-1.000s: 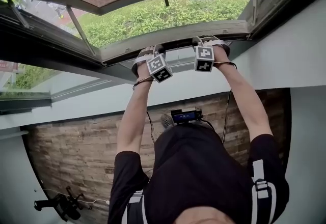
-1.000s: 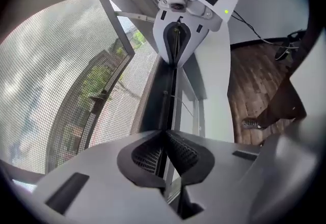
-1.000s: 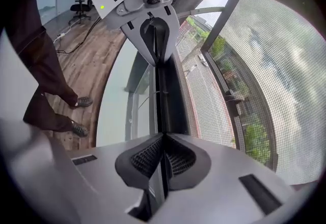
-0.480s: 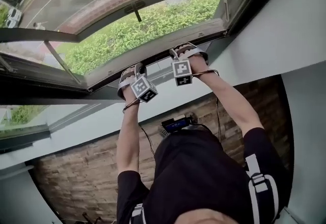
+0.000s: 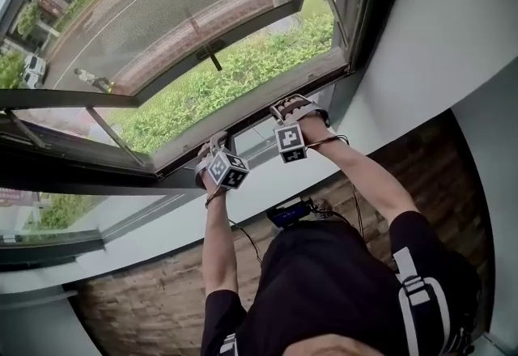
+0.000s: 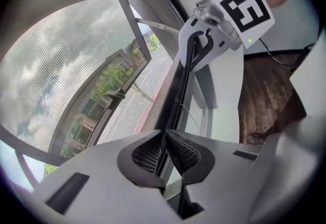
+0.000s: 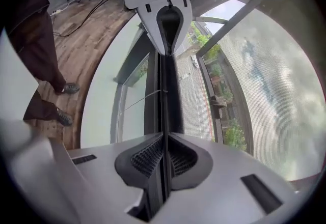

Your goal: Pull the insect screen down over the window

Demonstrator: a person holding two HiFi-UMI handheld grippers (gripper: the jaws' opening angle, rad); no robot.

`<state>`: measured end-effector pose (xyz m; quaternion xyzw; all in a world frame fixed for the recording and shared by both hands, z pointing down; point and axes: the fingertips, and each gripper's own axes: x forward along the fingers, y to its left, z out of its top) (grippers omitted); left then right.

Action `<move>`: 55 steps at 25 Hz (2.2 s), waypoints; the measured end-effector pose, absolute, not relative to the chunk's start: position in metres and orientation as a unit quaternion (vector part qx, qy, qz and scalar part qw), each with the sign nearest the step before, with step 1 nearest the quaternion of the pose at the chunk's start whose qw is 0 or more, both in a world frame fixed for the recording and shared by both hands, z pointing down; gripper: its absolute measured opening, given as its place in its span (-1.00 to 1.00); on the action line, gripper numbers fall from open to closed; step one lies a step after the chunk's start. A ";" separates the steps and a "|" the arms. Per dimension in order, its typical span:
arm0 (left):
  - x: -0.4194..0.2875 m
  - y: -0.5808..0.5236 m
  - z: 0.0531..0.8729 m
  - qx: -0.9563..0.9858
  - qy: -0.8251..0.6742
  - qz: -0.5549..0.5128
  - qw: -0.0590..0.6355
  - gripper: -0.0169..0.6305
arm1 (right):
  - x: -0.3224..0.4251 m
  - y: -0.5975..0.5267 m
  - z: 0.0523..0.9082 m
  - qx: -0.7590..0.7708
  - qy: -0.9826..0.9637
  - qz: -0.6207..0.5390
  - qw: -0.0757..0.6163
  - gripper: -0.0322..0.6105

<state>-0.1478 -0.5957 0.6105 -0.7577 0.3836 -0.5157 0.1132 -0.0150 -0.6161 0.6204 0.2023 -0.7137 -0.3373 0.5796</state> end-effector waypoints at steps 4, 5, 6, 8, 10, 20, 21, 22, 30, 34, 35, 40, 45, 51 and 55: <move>-0.142 -0.579 0.603 -0.762 0.398 -0.502 0.096 -0.85 | -0.012 -0.605 0.619 0.213 -0.736 -0.313 0.561 -0.83; -0.141 -0.575 0.604 -0.761 0.399 -0.503 0.094 -0.85 | -0.010 -0.607 0.622 0.214 -0.737 -0.311 0.561 -0.83; -0.140 -0.572 0.605 -0.758 0.401 -0.505 0.095 -0.85 | -0.006 -0.612 0.625 0.217 -0.735 -0.307 0.564 -0.83; -0.141 -0.574 0.609 -0.749 0.406 -0.515 0.099 -0.85 | 0.010 -0.626 0.630 0.233 -0.733 -0.289 0.571 -0.83; -0.147 -0.581 0.614 -0.737 0.407 -0.529 0.102 -0.85 | 0.029 -0.636 0.629 0.253 -0.734 -0.266 0.571 -0.83; -0.172 -0.603 0.637 -0.722 0.414 -0.549 0.075 -0.85 | 0.035 -0.641 0.635 0.223 -0.726 -0.260 0.596 -0.83; -0.173 -0.601 0.637 -0.723 0.415 -0.548 0.071 -0.85 | 0.034 -0.642 0.637 0.212 -0.721 -0.264 0.605 -0.83; -0.174 -0.599 0.637 -0.723 0.418 -0.546 0.066 -0.85 | 0.032 -0.642 0.638 0.202 -0.718 -0.269 0.610 -0.83; -0.168 -0.592 0.615 -0.729 0.453 -0.509 0.065 -0.85 | 0.048 -0.646 0.616 0.261 -0.694 -0.335 0.582 -0.83; -0.160 -0.566 0.603 -0.751 0.485 -0.448 0.028 -0.85 | 0.050 -0.626 0.604 0.309 -0.736 -0.287 0.530 -0.83; -0.157 -0.556 0.594 -0.760 0.497 -0.418 0.011 -0.85 | 0.044 -0.615 0.600 0.310 -0.759 -0.265 0.507 -0.83; -0.162 -0.491 0.535 -0.792 0.558 -0.231 -0.088 -0.85 | 0.002 -0.556 0.567 0.288 -0.879 -0.133 0.355 -0.83; -0.157 -0.463 0.494 -0.823 0.553 -0.082 -0.098 -0.85 | -0.013 -0.521 0.541 0.282 -0.920 -0.079 0.260 -0.83; -0.154 -0.399 0.434 -0.852 0.517 -0.003 -0.077 -0.85 | -0.001 -0.452 0.491 0.322 -0.931 -0.011 0.173 -0.83; -0.166 -0.334 0.405 -0.863 0.497 0.041 -0.079 -0.85 | 0.002 -0.389 0.476 0.343 -0.933 0.035 0.106 -0.83</move>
